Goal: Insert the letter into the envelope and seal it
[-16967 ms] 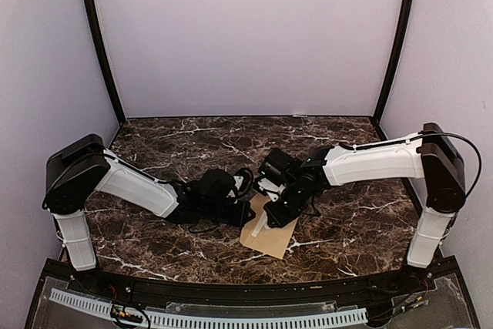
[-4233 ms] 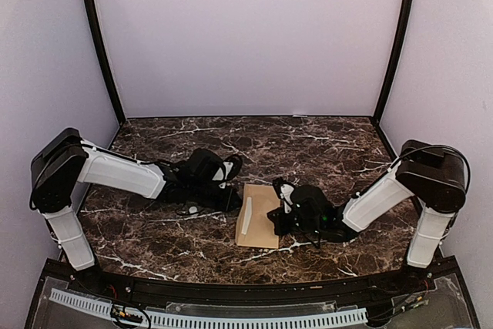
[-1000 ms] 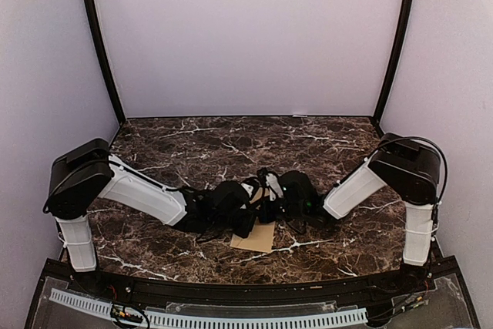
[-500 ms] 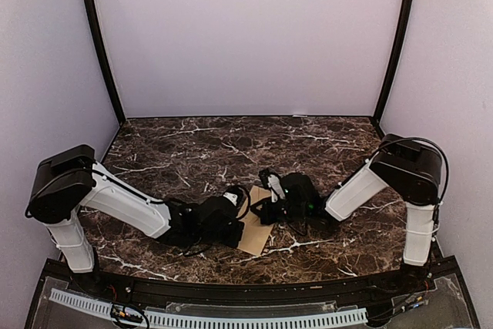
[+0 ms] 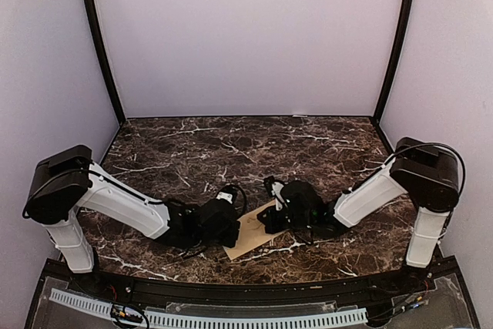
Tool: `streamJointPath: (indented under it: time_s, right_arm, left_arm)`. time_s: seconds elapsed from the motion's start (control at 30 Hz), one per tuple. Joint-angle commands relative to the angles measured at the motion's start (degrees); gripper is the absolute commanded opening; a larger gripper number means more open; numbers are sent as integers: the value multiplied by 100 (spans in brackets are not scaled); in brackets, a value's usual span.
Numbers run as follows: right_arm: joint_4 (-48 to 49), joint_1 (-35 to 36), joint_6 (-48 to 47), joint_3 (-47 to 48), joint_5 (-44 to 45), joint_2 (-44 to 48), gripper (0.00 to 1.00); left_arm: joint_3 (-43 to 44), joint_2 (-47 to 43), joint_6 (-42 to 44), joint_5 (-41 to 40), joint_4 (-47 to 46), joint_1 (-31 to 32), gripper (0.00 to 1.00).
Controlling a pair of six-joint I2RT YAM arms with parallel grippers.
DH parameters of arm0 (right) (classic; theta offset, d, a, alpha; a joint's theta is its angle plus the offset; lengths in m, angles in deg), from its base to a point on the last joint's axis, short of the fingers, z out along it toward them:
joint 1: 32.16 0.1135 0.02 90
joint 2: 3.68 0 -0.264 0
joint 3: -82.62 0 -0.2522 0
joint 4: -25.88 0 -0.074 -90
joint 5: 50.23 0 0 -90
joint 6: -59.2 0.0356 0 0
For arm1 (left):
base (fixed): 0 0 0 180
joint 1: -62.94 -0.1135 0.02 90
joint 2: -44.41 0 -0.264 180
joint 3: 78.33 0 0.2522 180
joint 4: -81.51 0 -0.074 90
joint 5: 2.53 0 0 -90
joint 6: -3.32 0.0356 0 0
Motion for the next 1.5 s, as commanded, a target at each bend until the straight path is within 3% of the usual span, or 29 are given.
streamJointPath:
  time_s: [0.0, 0.13, 0.4, 0.77, 1.17, 1.47]
  right_arm:
    - [-1003, 216, 318, -192, 337, 69, 0]
    - [-1065, 251, 407, -195, 411, 85, 0]
    - [-1103, 245, 462, -79, 598, -39, 0]
    - [-1075, 249, 489, -79, 657, -5, 0]
    - [-1254, 246, 468, -8, 623, 106, 0]
    - [-926, 302, 512, -89, -172, 287, 0]
  left_arm:
    - [109, 227, 26, -453, 1730, -133, 0]
    - [345, 149, 51, -495, 1764, -244, 0]
    - [722, -215, 555, 411, 1278, -134, 0]
    - [1235, 596, 336, 668, 737, -124, 0]
    - [923, 781, 14, 621, 776, -111, 0]
    - [599, 674, -23, 568, 658, -106, 0]
